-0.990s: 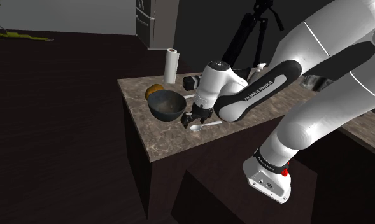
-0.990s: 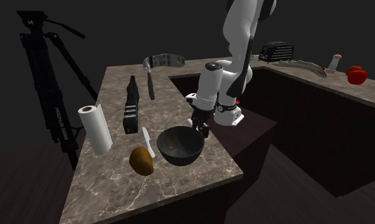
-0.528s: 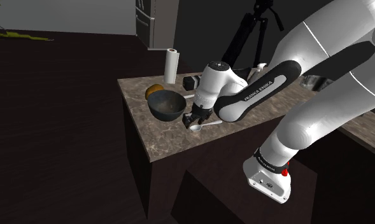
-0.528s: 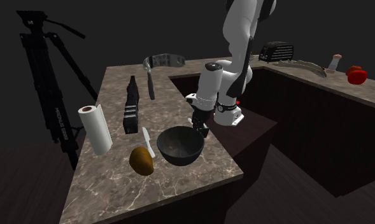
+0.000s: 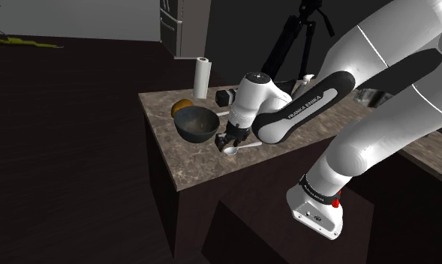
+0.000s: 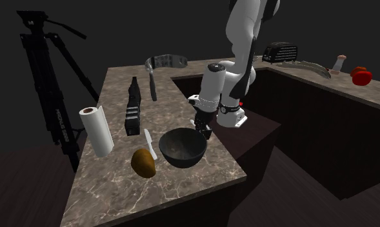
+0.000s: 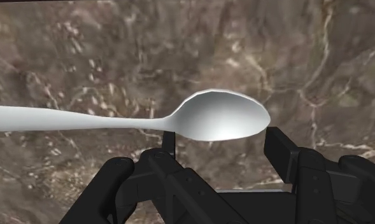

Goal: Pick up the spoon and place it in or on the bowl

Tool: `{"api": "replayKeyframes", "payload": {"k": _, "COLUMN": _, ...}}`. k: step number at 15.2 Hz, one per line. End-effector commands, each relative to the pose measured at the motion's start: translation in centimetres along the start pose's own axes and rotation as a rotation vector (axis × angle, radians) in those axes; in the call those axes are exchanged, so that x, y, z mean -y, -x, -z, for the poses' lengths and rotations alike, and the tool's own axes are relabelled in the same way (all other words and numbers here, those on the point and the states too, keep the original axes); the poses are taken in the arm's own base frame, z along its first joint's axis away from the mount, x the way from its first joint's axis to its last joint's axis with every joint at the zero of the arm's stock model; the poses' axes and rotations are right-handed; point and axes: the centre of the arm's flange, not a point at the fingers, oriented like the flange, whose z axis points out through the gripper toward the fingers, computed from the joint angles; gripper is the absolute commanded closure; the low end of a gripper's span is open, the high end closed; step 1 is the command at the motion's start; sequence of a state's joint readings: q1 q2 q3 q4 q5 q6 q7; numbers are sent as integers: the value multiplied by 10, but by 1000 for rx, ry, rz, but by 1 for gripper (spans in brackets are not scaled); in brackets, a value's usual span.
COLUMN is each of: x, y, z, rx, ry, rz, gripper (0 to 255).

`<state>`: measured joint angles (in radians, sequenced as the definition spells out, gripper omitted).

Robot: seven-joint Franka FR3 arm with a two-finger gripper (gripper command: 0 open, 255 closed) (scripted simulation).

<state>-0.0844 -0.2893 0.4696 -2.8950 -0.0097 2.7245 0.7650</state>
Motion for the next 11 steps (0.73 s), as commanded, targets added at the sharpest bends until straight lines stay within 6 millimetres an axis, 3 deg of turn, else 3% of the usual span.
{"api": "replayKeyframes", "payload": {"k": 1, "x": 0, "y": -1, "z": 5, "rx": 0, "ry": 0, "rz": 0, "gripper": 255}}
{"api": "replayKeyframes", "payload": {"k": 11, "x": -2, "y": -9, "z": 57, "rx": 0, "ry": 0, "rz": 0, "gripper": 255}}
